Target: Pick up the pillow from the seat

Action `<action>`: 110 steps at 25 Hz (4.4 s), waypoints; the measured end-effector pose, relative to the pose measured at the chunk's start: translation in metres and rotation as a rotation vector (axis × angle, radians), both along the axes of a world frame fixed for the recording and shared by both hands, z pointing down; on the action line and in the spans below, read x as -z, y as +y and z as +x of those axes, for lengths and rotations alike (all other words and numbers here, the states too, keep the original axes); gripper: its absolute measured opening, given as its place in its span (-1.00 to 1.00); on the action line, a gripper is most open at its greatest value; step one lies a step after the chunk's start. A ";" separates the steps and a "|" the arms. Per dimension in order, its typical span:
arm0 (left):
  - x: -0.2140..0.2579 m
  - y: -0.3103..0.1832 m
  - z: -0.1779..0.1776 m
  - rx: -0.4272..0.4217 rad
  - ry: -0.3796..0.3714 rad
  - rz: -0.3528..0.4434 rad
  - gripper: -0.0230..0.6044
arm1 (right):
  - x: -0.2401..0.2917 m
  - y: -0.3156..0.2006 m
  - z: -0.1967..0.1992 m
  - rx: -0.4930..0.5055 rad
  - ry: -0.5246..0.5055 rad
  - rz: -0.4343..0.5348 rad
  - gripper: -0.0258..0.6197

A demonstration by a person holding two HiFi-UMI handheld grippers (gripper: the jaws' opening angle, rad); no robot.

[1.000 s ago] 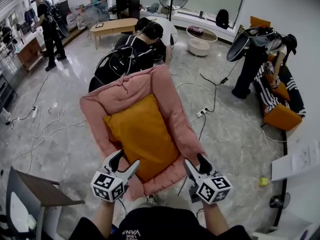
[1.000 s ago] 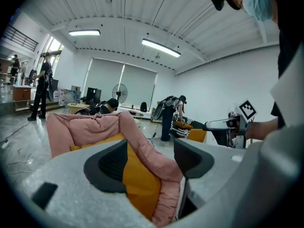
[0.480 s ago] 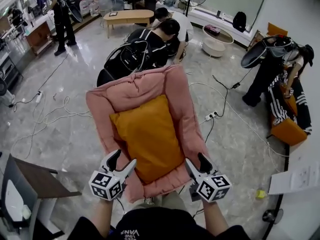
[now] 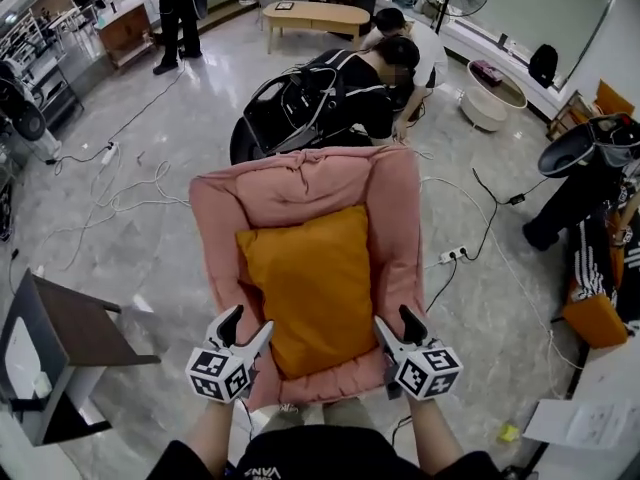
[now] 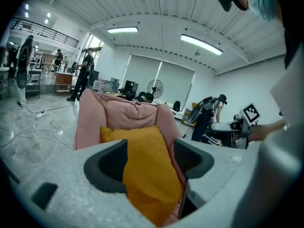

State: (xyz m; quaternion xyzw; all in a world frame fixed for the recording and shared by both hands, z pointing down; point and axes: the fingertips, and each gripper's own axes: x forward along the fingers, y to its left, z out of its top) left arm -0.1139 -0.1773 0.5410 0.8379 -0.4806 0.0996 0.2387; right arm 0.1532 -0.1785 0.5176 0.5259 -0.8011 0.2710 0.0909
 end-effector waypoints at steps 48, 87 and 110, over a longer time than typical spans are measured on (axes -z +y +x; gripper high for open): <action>-0.198 -0.137 -0.007 0.292 0.091 -0.355 0.33 | -0.237 -0.224 -0.026 0.258 -0.211 -0.344 -0.09; -0.147 -0.003 0.006 0.072 -0.017 -0.317 -0.52 | -0.143 -0.043 -0.014 0.037 -0.055 -0.163 -0.76; -0.096 0.086 0.013 -0.097 -0.064 -0.252 -0.57 | -0.083 0.067 -0.003 -0.083 -0.044 -0.079 -0.80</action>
